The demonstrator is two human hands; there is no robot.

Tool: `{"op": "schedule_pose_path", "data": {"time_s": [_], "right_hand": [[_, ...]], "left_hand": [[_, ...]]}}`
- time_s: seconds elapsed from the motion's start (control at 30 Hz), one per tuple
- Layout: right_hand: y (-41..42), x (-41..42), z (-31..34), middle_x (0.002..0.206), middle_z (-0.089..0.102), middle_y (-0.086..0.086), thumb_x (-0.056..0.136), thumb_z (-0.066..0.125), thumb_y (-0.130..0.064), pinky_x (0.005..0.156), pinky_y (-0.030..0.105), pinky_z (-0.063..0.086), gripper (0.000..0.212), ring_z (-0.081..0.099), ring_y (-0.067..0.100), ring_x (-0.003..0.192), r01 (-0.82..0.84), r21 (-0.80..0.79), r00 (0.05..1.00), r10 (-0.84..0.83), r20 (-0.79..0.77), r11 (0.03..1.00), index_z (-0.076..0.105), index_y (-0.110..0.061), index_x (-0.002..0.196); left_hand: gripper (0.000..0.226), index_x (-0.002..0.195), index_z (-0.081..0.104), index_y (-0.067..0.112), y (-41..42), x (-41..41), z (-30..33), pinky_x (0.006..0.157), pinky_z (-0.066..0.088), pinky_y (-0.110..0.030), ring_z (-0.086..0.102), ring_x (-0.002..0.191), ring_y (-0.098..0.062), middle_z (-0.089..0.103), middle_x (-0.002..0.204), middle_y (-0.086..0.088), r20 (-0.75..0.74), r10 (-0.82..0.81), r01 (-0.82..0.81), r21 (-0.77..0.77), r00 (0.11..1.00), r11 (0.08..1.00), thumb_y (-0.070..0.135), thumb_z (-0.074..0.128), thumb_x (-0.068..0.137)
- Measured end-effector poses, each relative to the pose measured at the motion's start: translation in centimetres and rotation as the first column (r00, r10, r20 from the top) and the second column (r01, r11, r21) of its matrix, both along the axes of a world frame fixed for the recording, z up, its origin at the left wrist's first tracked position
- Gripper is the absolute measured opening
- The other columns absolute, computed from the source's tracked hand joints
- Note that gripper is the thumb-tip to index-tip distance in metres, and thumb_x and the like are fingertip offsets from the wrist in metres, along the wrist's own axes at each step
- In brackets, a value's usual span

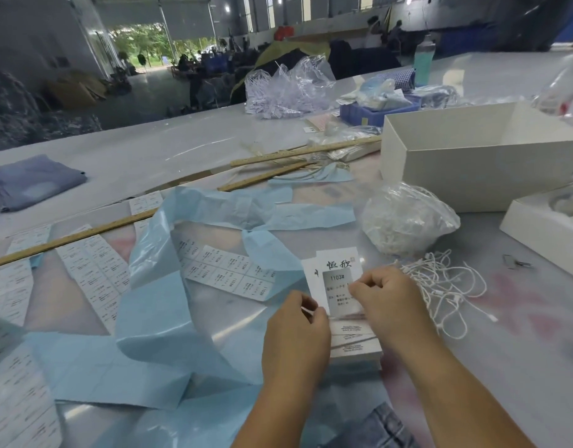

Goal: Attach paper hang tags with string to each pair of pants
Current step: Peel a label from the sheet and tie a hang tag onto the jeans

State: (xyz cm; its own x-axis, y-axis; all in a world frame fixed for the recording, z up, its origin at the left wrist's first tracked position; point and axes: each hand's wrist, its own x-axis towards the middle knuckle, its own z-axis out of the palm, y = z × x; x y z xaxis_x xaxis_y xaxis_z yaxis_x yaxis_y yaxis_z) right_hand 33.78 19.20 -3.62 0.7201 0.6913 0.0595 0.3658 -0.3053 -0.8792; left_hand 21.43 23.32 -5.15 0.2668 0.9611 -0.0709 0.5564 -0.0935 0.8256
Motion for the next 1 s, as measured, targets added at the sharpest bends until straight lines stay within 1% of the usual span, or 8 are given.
{"op": "schedule_pose_path", "data": {"time_s": [0.07, 0.13, 0.27, 0.33, 0.43, 0.57, 0.83, 1.0], "right_hand": [[0.1, -0.1, -0.1, 0.085, 0.06, -0.004, 0.08, 0.067, -0.016, 0.083, 0.039, 0.05, 0.023, 0.059, 0.024, 0.092, 0.01, -0.034, 0.999, -0.009, 0.034, 0.999, 0.063, -0.018, 0.057], [0.0, -0.3, -0.1, 0.086, 0.059, -0.004, 0.08, 0.065, -0.017, 0.087, 0.043, 0.048, 0.023, 0.055, 0.028, 0.096, 0.033, -0.059, 0.995, -0.028, 0.094, 0.998, 0.061, -0.02, 0.057], [0.0, -0.5, -0.3, 0.089, 0.055, -0.005, 0.082, 0.064, -0.017, 0.091, 0.04, 0.044, 0.025, 0.049, 0.026, 0.101, 0.08, -0.085, 0.984, -0.065, 0.169, 0.993, 0.057, -0.023, 0.058], [-0.1, -0.5, -0.6, 0.091, 0.053, -0.005, 0.083, 0.063, -0.018, 0.091, 0.039, 0.042, 0.024, 0.045, 0.024, 0.102, 0.093, -0.104, 0.976, -0.07, 0.206, 0.99, 0.056, -0.024, 0.06], [0.0, -0.5, -0.8, 0.092, 0.049, -0.007, 0.084, 0.062, -0.022, 0.087, 0.036, 0.037, 0.022, 0.038, 0.018, 0.095, 0.119, -0.113, 0.955, -0.083, 0.284, 0.986, 0.054, -0.025, 0.063], [0.2, -0.8, -1.3, 0.09, 0.044, -0.009, 0.082, 0.062, -0.023, 0.084, 0.037, 0.032, 0.02, 0.03, 0.015, 0.09, 0.151, -0.096, 0.913, -0.102, 0.395, 0.984, 0.053, -0.026, 0.065], [0.5, -1.0, -2.1, 0.087, 0.044, -0.007, 0.083, 0.062, -0.018, 0.085, 0.039, 0.033, 0.021, 0.036, 0.018, 0.09, 0.163, -0.062, 0.882, -0.117, 0.457, 0.985, 0.051, -0.021, 0.066], [0.5, -1.4, -2.2, 0.09, 0.053, -0.001, 0.082, 0.066, -0.019, 0.084, 0.041, 0.034, 0.013, 0.046, 0.025, 0.093, 0.2, -0.111, 0.835, -0.11, 0.539, 0.973, 0.061, -0.015, 0.071]], "left_hand": [[0.009, 0.084, 0.052, 0.032, 0.1, 0.0, -0.2, 0.067, 0.056, -0.029, 0.063, 0.076, -0.003, 0.063, 0.082, 0.015, -0.007, -0.011, 0.012, 0.019, 1.0, 1.0, 0.033, 0.054, 0.092], [0.009, 0.084, 0.051, 0.032, 0.1, 0.0, -0.3, 0.069, 0.057, -0.03, 0.063, 0.077, -0.002, 0.062, 0.082, 0.016, -0.007, -0.02, 0.02, 0.023, 1.0, 1.0, 0.033, 0.054, 0.093], [0.01, 0.086, 0.049, 0.032, 0.1, -0.1, -0.4, 0.071, 0.058, -0.031, 0.062, 0.08, -0.002, 0.06, 0.083, 0.018, -0.027, -0.035, 0.036, 0.037, 0.999, 0.999, 0.035, 0.052, 0.095], [0.01, 0.086, 0.048, 0.032, 0.1, -0.1, -0.4, 0.068, 0.055, -0.028, 0.061, 0.08, -0.002, 0.06, 0.083, 0.017, -0.037, -0.038, 0.04, 0.05, 0.999, 0.998, 0.035, 0.052, 0.095], [0.012, 0.085, 0.047, 0.032, 0.0, 0.0, -0.4, 0.058, 0.046, -0.02, 0.06, 0.076, -0.001, 0.059, 0.082, 0.018, -0.042, -0.04, 0.042, 0.055, 0.998, 0.998, 0.035, 0.052, 0.095], [0.012, 0.085, 0.046, 0.033, -0.1, 0.0, -0.3, 0.055, 0.043, -0.017, 0.059, 0.074, 0.001, 0.058, 0.08, 0.018, -0.048, -0.041, 0.043, 0.052, 0.998, 0.998, 0.035, 0.052, 0.095], [0.01, 0.087, 0.047, 0.032, -0.2, -0.1, -0.3, 0.058, 0.046, -0.021, 0.06, 0.075, -0.003, 0.061, 0.083, 0.014, -0.057, -0.043, 0.047, 0.065, 0.997, 0.997, 0.035, 0.052, 0.095], [0.011, 0.087, 0.045, 0.033, -0.3, 0.1, -0.4, 0.066, 0.051, -0.027, 0.06, 0.076, -0.004, 0.061, 0.083, 0.014, -0.074, -0.037, 0.043, 0.08, 0.997, 0.996, 0.036, 0.052, 0.095]]}}
